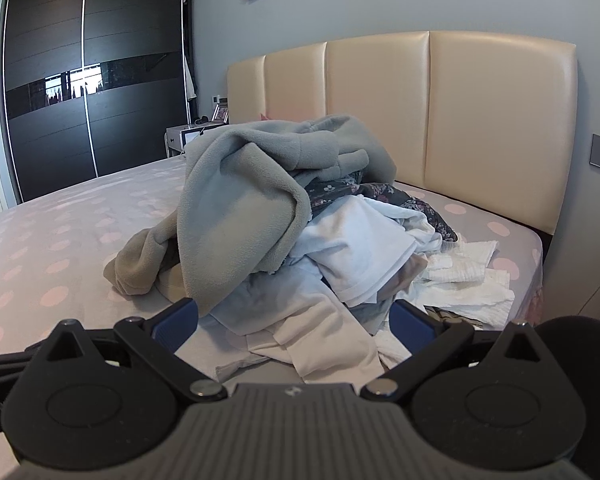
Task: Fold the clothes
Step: 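Approach the clothes pile on the bed with both tools open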
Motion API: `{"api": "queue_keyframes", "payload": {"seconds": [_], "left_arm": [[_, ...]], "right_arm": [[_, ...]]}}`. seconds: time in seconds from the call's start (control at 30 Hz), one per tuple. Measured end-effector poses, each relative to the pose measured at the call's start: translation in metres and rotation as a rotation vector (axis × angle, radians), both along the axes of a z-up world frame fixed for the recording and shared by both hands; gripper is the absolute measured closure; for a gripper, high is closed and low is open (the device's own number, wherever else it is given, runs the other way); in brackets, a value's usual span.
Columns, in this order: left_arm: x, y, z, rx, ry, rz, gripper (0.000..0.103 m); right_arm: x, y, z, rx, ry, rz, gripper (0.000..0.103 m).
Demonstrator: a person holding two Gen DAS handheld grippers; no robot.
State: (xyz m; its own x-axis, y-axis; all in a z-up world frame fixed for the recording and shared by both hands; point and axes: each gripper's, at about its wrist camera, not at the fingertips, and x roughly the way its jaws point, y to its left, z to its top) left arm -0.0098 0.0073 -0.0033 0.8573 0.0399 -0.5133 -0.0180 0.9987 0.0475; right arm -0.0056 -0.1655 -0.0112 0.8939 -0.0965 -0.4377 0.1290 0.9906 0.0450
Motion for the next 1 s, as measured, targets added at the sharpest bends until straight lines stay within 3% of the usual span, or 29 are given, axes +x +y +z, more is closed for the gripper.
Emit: {"api": "queue_keyframes", "payload": {"seconds": [1.0], "left_arm": [[-0.0035, 0.0036, 0.0036, -0.023, 0.014, 0.015, 0.003]], "right_arm": [[-0.0078, 0.0029, 0.0031, -0.009, -0.022, 0.018, 0.001]]}}
